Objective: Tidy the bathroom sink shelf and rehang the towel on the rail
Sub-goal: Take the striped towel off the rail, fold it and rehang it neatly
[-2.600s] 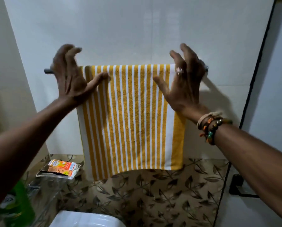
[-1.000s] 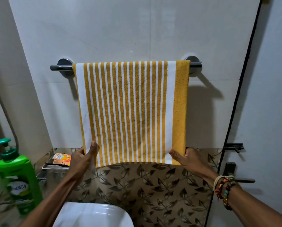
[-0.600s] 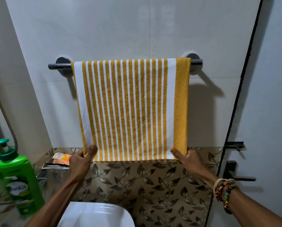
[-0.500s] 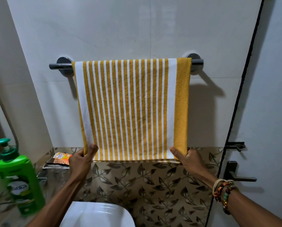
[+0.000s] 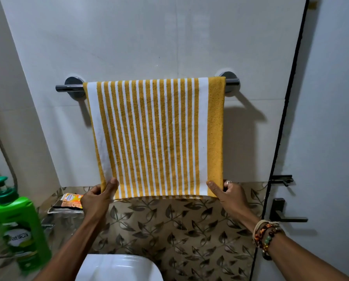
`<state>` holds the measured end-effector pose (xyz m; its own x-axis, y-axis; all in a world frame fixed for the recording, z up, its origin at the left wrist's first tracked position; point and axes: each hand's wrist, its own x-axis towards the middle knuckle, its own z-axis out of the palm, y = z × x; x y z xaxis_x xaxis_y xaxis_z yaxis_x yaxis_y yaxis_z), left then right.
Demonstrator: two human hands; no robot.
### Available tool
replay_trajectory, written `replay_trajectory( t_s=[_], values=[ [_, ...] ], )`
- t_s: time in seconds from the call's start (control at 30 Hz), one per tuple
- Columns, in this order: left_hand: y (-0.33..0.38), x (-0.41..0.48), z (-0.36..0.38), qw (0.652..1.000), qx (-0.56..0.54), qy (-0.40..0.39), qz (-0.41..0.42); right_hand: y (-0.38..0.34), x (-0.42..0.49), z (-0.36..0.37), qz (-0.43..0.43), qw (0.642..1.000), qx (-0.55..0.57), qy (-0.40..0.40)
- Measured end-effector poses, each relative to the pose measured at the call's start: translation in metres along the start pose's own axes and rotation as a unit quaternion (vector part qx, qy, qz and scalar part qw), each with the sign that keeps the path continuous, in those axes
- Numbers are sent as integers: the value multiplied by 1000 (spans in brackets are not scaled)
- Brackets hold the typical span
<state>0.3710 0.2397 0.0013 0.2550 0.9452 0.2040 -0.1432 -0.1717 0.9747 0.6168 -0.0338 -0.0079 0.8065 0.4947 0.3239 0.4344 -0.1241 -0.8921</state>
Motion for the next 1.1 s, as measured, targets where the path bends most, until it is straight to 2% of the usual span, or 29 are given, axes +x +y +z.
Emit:
replay_trajectory(
  t_s=[0.2, 0.47, 0.67, 0.77, 0.87, 0.97, 1.1],
  values=[
    [0, -8, -7, 1000, -1, 13, 11, -6, -7, -1, -22, 1000, 12, 15],
    [-6, -11, -12, 997, 23, 61, 47, -2, -15, -4, -49, 997, -51, 40],
    [-9, -14, -13, 995, 39, 72, 60, 2, -18, -7, -40, 998, -22, 32],
    [-10, -14, -16, 991, 77, 60, 88, 2, -17, -6, -36, 999, 2, 30],
    [-7, -16, -19, 980, 157, 9, 125, 3, -16, -7, -36, 999, -6, 15],
    [-8, -16, -19, 973, 193, -23, 123, 4, -16, -7, -47, 999, -16, 7],
    [-11, -13, -17, 976, 187, -18, 107, 2, -14, -6, -46, 999, -6, 15]
  ],
)
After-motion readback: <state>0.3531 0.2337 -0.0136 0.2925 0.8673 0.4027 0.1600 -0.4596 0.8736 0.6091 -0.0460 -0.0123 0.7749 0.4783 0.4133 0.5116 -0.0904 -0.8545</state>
